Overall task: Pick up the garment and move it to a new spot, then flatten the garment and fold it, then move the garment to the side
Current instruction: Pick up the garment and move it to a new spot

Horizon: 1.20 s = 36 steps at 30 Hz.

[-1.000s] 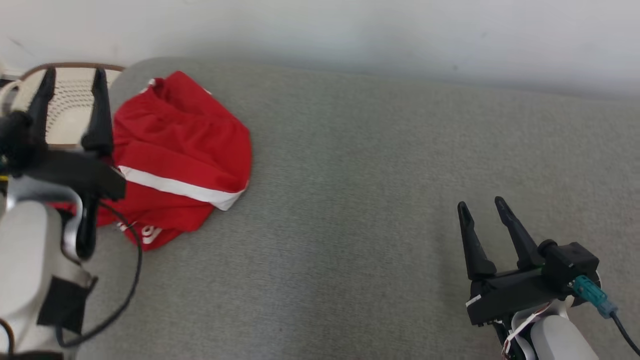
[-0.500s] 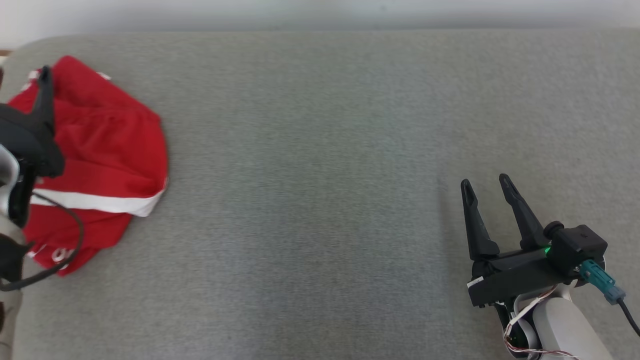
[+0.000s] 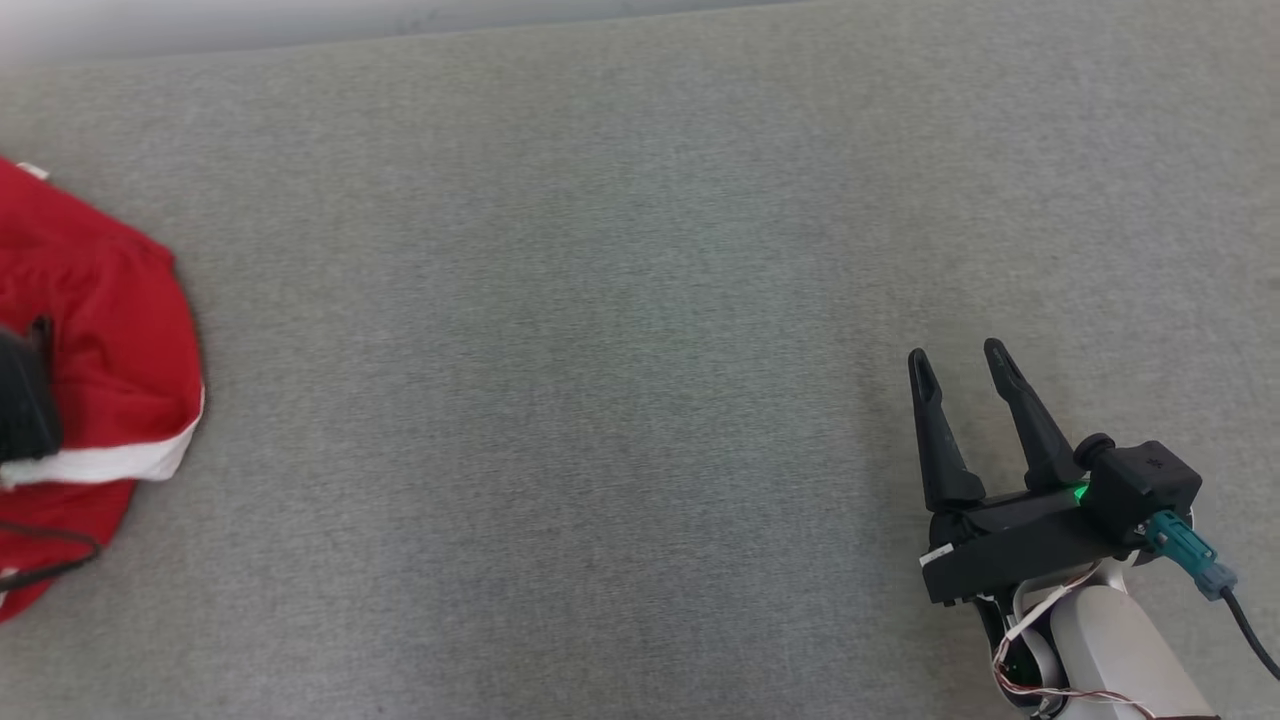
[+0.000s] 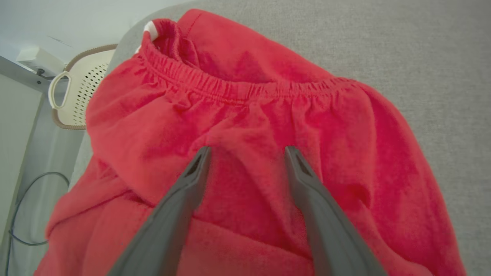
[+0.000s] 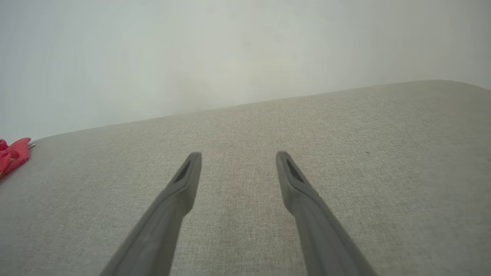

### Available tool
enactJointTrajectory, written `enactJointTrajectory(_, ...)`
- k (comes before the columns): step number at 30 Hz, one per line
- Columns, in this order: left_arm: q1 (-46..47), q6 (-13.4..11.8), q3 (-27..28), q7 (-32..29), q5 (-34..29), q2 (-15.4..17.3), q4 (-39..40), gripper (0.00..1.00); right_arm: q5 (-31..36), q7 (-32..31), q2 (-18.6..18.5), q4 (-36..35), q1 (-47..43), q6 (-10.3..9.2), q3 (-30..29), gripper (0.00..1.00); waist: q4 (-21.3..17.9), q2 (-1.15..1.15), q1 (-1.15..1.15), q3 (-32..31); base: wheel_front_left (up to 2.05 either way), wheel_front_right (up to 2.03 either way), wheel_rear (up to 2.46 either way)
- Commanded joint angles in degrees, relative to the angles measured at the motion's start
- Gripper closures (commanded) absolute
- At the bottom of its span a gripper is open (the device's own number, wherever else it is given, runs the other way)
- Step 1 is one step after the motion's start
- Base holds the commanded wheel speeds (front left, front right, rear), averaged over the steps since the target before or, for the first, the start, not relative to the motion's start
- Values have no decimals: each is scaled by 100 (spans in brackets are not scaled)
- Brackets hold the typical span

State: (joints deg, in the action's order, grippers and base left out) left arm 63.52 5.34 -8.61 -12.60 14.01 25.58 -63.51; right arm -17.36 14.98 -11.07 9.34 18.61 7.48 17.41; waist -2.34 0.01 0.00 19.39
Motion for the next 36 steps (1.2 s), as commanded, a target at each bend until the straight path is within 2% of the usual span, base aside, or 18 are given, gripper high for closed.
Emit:
enactJointTrajectory(1, -7, 14, -50, -130, -16, 26, -123, 0, -34, 26, -4, 16, 50, 2, -8, 0, -91, -1, 0, 38, 0, 0, 0)
enactJointTrajectory(4, 8, 65, -110, -476, 13, 80, -380, 0, -28, 23, 12, 28, 61, 2, -5, 0, -157, -1, 0, 51, 0, 0, 0)
enactJointTrajectory(8, 40, 107, -184, -601, 43, 78, -521, 0, 0, 29, 33, 43, 48, 2, -5, 0, -193, -1, 0, 49, 0, 0, 0)
enactJointTrajectory(9, 46, 127, -226, -585, 22, 75, -523, 55, 11, 29, 36, 51, 49, 2, -7, 0, -196, -1, 0, 42, 0, 0, 0)
enactJointTrajectory(11, 93, 153, -271, -409, 14, 79, -450, 100, 24, 31, 39, 60, 53, 2, -14, 0, -193, -1, 0, 20, 0, 0, 0)
enactJointTrajectory(15, 188, 124, -380, 22, -76, 147, -302, 100, 49, 33, 57, 66, 23, 2, -29, 0, -163, -1, 0, -57, 0, 0, 0)
enactJointTrajectory(27, 497, 172, -662, 1153, -141, -34, 207, 100, 43, 33, 105, 108, -205, 2, -124, 0, 83, -1, 0, -507, 0, 0, 0)
enactJointTrajectory(36, 626, 195, -1069, 1474, -150, -269, 1074, 100, 27, 34, 167, 114, -350, 2, -146, 0, 140, -1, 0, -791, 0, 0, 0)
